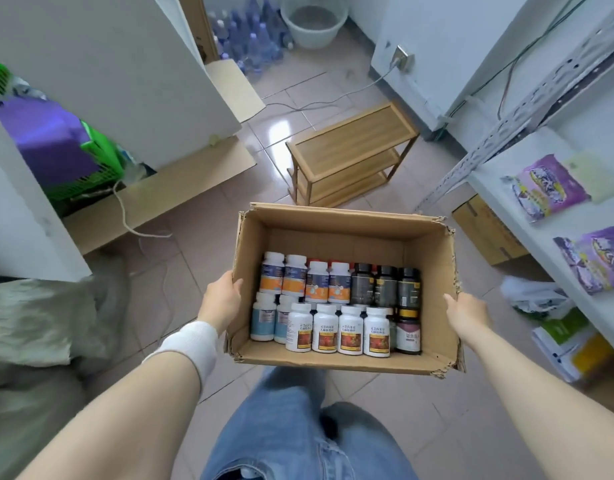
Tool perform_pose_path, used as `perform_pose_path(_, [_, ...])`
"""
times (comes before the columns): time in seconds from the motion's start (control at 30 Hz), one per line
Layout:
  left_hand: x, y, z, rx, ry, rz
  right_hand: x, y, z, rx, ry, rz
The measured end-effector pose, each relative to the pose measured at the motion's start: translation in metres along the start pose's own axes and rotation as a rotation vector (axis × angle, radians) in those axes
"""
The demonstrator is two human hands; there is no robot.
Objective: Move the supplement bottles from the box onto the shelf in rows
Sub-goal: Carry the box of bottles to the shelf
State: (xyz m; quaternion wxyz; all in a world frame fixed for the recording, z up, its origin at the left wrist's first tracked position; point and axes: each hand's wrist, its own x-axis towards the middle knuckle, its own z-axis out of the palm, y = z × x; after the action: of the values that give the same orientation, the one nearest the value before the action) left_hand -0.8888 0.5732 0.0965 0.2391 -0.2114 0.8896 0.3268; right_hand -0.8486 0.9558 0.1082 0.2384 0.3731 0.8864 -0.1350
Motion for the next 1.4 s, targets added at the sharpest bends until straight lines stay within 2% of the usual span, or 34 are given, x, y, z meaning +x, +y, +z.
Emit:
perform_pose_path(0.33, [0.119,0.172,0.012,0.048,-0.034,0.039,0.150,-0.043,-0.091,0.017,-0.013,0.062])
perform_pose_path(0.67, [0.218,0.287,0.047,-0.058,0.060,-0.157,0.340,-0.144,-0.187,-0.112,-0.072,-0.123])
perform_pose_path(0.93, [0.281,0.338,0.059,-0.170,0.119,-0.306,0.451,-0.247,-0.230,-0.199,-0.098,-0.275])
perform_pose_path(1.4, [0.423,0.366,0.092,-0.188,0.087,-0.459,0.594,-0.369,-0.204,-0.341,-0.203,-0.304])
